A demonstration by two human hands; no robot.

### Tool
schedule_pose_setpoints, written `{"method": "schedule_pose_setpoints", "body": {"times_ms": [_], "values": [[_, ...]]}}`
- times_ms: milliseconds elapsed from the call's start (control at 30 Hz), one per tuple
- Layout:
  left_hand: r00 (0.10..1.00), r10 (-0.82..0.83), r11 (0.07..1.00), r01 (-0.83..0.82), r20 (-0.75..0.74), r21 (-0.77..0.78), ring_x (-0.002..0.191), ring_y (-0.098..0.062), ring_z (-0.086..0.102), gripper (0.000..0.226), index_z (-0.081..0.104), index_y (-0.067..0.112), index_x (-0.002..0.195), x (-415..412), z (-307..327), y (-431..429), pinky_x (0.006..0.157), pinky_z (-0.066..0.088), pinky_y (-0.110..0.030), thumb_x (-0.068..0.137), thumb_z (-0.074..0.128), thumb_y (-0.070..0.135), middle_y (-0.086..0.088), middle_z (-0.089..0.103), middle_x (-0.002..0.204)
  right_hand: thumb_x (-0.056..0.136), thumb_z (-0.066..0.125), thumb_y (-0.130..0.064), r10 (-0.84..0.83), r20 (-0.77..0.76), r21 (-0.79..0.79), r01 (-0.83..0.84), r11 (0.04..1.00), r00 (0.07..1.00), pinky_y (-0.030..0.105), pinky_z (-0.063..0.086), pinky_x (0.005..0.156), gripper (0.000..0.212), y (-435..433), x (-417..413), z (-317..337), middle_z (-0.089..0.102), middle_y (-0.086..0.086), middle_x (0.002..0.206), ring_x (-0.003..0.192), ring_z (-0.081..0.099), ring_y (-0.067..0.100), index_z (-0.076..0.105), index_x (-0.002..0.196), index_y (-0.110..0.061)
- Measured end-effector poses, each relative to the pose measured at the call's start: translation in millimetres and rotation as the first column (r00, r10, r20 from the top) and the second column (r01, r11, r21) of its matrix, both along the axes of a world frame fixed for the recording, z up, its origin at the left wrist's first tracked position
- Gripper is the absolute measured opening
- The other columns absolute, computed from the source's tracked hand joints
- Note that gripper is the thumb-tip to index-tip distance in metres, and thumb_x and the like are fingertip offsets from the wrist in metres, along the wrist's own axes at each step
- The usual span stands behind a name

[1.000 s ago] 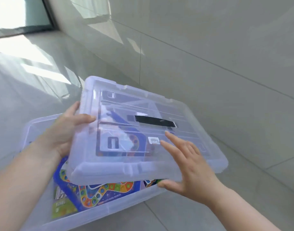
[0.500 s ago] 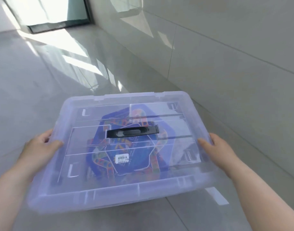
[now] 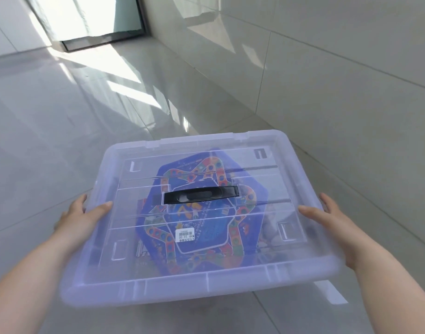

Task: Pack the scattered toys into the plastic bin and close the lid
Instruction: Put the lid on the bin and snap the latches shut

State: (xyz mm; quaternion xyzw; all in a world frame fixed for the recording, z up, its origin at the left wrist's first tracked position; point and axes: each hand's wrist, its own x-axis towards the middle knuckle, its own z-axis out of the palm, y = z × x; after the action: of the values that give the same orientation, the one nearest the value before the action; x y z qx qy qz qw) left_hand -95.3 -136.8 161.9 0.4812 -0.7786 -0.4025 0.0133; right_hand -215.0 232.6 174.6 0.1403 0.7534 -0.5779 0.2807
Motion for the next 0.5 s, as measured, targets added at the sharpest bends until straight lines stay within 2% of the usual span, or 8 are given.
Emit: {"method": "schedule_pose_setpoints", "body": {"times_ms": [67,133,200,267,300,367,433,500], "values": [[0.991,-0.020,0.974,0.050,0.132,-0.222,0.136,-0.035,0.025,0.077,0.023,0.016,0.144,0,7,3,0.112,0.020,-0.044,0.083,0.059,0.045,-0.017,0.034,0.146,0.084,0.061,-0.028,-0.025,-0.005,0.020,0.025,0.999,1.000,0.036,0.042,0.091,0.078,0,1,-1,0.033,0.001,0.148,0.116,0.049,0.026,0.014,0.146,-0.030],[0.981,-0.049,0.921,0.117,0.188,-0.371,0.138,-0.035,0.020,0.072,0.019,0.016,0.145,0,14,11,0.112,0.017,-0.043,0.087,0.054,0.039,-0.016,0.026,0.150,0.083,0.063,-0.028,-0.035,-0.033,0.037,0.036,0.999,0.999,0.036,0.041,0.092,0.079,-1,2,0,0.033,0.003,0.148,0.118,0.049,0.027,0.015,0.146,-0.026],[0.962,-0.150,0.838,0.246,0.229,-0.486,0.140,-0.031,0.015,0.065,0.016,0.017,0.146,-7,20,24,0.113,0.010,-0.041,0.091,0.049,0.029,-0.011,0.016,0.154,0.083,0.065,-0.028,-0.036,-0.094,0.087,0.044,0.995,0.995,0.037,0.038,0.095,0.081,-1,2,0,0.031,0.004,0.149,0.123,0.045,0.028,0.016,0.146,-0.021],[0.918,-0.354,0.758,0.394,0.179,-0.520,0.143,-0.026,0.012,0.056,0.020,0.019,0.145,-21,26,47,0.114,0.006,-0.036,0.094,0.040,0.027,-0.007,0.013,0.156,0.081,0.067,-0.028,-0.036,-0.147,0.145,0.058,0.988,0.989,0.040,0.034,0.103,0.084,-1,3,1,0.028,0.005,0.151,0.132,0.038,0.029,0.015,0.147,-0.018],[0.872,-0.471,0.711,0.463,0.132,-0.529,0.143,-0.024,0.014,0.054,0.024,0.019,0.144,-31,29,63,0.114,0.006,-0.035,0.093,0.034,0.034,-0.006,0.016,0.155,0.081,0.067,-0.029,-0.035,-0.164,0.159,0.062,0.985,0.986,0.040,0.033,0.104,0.084,-2,3,2,0.027,0.006,0.151,0.134,0.036,0.028,0.015,0.147,-0.017],[0.739,-0.670,0.583,0.586,0.075,-0.562,0.142,-0.022,0.016,0.071,0.028,0.022,0.142,-55,34,98,0.114,0.006,-0.033,0.079,0.016,0.052,-0.003,0.019,0.154,0.081,0.067,-0.029,-0.036,-0.179,0.171,0.067,0.983,0.983,0.038,0.032,0.105,0.085,-3,3,2,0.027,0.005,0.152,0.135,0.035,0.027,0.015,0.147,-0.016],[0.611,-0.778,0.451,0.702,0.142,-0.551,0.144,-0.016,0.008,0.073,0.018,0.028,0.145,-79,32,127,0.115,0.000,-0.031,0.079,0.016,0.060,0.003,0.008,0.156,0.081,0.066,-0.030,-0.031,-0.190,0.180,0.065,0.982,0.981,0.037,0.031,0.106,0.084,-2,3,1,0.026,0.005,0.152,0.135,0.034,0.026,0.015,0.147,-0.016],[0.547,-0.791,0.370,0.785,0.274,-0.497,0.145,-0.014,-0.005,0.066,0.004,0.032,0.146,-99,18,142,0.116,-0.007,-0.033,0.089,0.028,0.057,0.006,-0.005,0.157,0.081,0.066,-0.029,-0.026,-0.209,0.187,0.066,0.980,0.978,0.035,0.030,0.106,0.084,1,3,-1,0.027,0.004,0.152,0.136,0.033,0.024,0.014,0.147,-0.016]]}}
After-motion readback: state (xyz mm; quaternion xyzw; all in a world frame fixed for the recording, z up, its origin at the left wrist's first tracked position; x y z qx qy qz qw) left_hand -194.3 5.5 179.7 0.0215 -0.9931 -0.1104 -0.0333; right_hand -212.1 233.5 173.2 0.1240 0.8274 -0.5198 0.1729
